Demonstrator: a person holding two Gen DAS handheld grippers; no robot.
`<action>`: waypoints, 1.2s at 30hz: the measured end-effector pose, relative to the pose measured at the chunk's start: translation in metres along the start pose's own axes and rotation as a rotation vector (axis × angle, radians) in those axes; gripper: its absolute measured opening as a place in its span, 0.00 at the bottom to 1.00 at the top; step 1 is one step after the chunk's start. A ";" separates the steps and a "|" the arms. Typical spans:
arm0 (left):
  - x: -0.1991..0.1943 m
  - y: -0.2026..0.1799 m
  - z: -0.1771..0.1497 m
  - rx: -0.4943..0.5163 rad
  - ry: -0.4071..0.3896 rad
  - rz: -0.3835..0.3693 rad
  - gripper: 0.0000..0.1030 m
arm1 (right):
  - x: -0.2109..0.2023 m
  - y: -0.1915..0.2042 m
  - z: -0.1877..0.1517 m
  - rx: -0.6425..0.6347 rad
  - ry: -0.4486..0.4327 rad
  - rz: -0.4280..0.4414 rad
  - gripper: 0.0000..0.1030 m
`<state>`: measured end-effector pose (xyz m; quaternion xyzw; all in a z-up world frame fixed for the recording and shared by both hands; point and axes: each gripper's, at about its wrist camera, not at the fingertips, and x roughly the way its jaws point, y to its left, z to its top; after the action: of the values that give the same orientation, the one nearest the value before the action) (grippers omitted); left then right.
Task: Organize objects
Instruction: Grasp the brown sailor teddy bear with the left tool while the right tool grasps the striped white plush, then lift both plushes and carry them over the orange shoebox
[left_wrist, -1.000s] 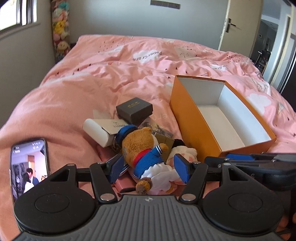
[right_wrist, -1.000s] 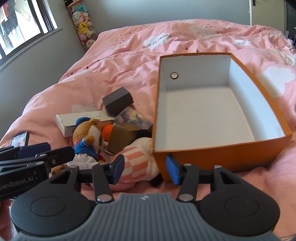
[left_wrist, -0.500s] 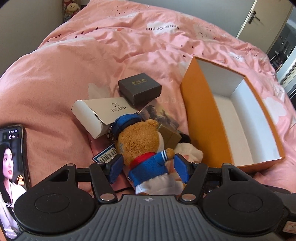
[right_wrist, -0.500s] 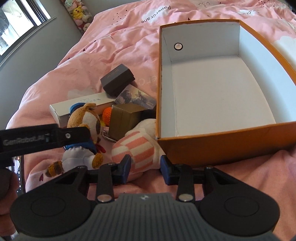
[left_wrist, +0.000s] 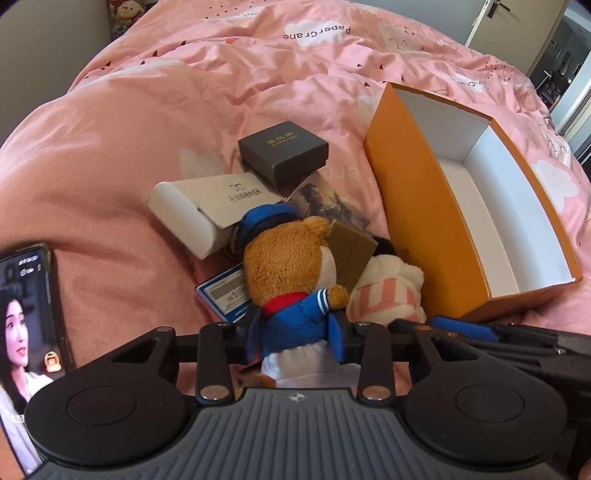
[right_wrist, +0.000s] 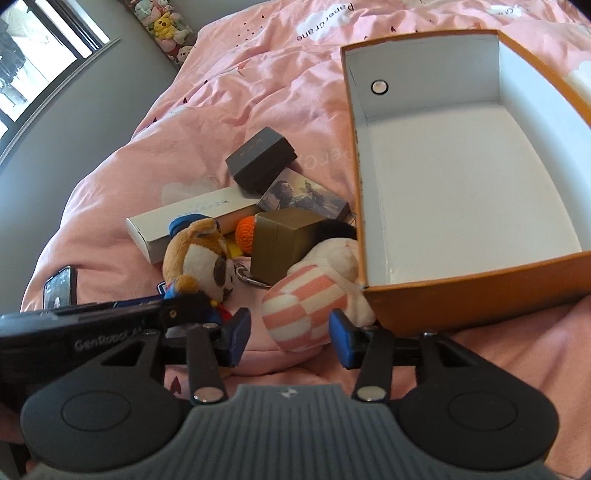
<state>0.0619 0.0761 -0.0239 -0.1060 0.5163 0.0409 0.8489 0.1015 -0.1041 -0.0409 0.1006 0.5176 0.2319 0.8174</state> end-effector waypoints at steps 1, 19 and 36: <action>-0.001 0.002 -0.002 -0.001 0.003 0.003 0.37 | 0.003 0.001 0.001 0.011 0.004 -0.002 0.53; 0.011 -0.006 -0.004 0.090 -0.027 0.028 0.51 | 0.030 -0.022 0.004 0.173 0.039 -0.038 0.57; -0.036 -0.007 -0.020 0.067 -0.117 -0.090 0.39 | -0.032 0.000 -0.016 -0.007 -0.085 0.028 0.47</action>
<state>0.0292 0.0665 0.0000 -0.0983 0.4617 -0.0083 0.8815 0.0758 -0.1211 -0.0221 0.1148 0.4802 0.2406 0.8357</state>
